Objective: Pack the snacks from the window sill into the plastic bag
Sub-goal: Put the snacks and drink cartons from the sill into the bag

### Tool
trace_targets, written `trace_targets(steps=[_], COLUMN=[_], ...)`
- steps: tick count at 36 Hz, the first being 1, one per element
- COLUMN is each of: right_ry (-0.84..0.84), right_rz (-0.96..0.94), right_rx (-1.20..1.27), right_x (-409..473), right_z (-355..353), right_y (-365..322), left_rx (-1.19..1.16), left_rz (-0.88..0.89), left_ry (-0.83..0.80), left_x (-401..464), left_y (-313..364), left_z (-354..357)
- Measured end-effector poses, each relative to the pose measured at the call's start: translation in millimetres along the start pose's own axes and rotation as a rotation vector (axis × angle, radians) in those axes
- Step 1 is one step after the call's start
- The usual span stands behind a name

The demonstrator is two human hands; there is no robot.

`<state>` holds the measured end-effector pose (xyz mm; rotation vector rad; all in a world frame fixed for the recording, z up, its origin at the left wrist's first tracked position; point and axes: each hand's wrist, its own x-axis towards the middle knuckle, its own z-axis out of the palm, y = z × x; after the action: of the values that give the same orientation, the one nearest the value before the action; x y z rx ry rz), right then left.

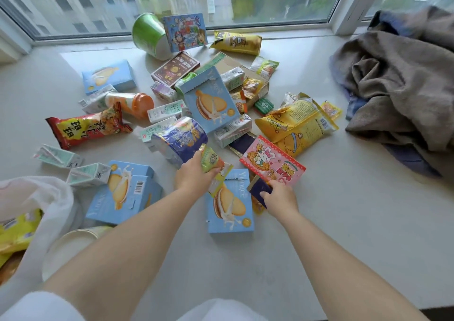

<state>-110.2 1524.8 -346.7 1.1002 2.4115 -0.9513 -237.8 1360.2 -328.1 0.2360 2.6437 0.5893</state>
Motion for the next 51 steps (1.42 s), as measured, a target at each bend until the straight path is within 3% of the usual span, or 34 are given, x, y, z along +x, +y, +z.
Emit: trace_targets(steps=[3,8,16,23,30,36,39,43,46,51], right_ry=[0.009,-0.125,-0.099,0.044,0.147,0.253,0.248,0.176,0.073,-0.052], right_rz=[0.008,-0.006,0.026,-0.049,0.000,-0.027,-0.057,-0.055,-0.015,-0.048], right_rx=[-0.020,-0.134,-0.071,0.111,0.315,0.322,0.401,0.477,0.341,-0.204], right_x=[6.1,9.2,4.5,19.6,79.0,133.3,157.6,188.6,208.4,219.0], right_z=[14.6,34.2,38.2,-24.0,-98.8,-144.6,-159.3,-159.0,-144.2,-115.9], right_y=[-1.5,-5.1,-12.3,-27.8,-43.3,-58.9,-68.3,-79.9,-82.7,-72.9], left_rx=[0.024,0.060,0.039,-0.030,0.002,-0.005,0.046,0.101,0.122,0.142], left_rz=[-0.017,-0.041,-0.040,-0.026,0.017,0.077,0.085,0.098,0.121,0.105], left_ry=[-0.025,-0.048,-0.039,0.033,-0.009,-0.181,-0.323,-0.383,-0.423,-0.434], left_x=[-3.4,-5.5,-0.4,18.2,54.8,88.0,99.5,112.8,119.1,122.0], left_y=[-8.6,-19.3,-9.2,31.9,77.9,102.8,108.1,110.2,113.2,118.9], left_z=[1.0,3.5,0.6,-1.2,11.2,26.2,38.8,55.0,62.8,68.7])
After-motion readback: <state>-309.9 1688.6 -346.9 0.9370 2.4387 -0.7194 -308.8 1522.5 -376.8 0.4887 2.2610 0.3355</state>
